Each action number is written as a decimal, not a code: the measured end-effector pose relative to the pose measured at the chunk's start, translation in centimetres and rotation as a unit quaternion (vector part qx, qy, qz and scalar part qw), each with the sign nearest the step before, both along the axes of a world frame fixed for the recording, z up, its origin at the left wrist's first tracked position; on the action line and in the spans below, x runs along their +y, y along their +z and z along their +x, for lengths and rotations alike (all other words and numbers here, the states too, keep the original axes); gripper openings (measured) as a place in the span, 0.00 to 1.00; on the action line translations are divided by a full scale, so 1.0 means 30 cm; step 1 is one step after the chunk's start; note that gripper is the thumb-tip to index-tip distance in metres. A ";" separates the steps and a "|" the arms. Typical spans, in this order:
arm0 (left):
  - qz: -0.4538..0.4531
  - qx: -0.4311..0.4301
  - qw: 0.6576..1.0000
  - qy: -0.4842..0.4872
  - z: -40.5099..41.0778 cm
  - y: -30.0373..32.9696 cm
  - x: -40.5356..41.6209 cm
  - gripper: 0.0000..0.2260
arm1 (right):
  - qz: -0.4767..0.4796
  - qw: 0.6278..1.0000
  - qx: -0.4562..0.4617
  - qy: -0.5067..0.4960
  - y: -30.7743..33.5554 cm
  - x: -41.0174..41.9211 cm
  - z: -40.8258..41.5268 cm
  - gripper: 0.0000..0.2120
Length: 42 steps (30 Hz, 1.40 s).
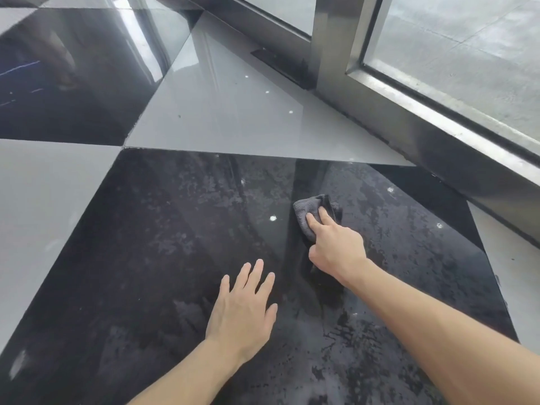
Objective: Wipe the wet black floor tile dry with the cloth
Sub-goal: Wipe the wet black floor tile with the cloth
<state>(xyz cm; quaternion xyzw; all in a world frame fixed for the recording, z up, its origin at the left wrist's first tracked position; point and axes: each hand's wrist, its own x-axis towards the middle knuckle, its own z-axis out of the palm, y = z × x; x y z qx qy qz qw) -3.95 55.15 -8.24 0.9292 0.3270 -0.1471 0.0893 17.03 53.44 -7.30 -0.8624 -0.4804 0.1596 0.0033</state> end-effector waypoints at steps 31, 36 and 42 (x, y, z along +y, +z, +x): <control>0.015 -0.136 0.990 -0.020 0.152 -0.001 -0.026 0.20 | -0.015 0.999 -0.029 -0.018 -0.013 -0.182 0.089 0.34; 0.065 -0.127 0.989 -0.045 0.155 0.005 -0.020 0.20 | -0.015 0.999 -0.021 -0.020 -0.015 -0.115 0.138 0.35; 0.104 -0.097 0.985 -0.101 0.184 0.032 -0.010 0.20 | -0.021 0.999 -0.047 -0.017 -0.018 -0.182 0.123 0.35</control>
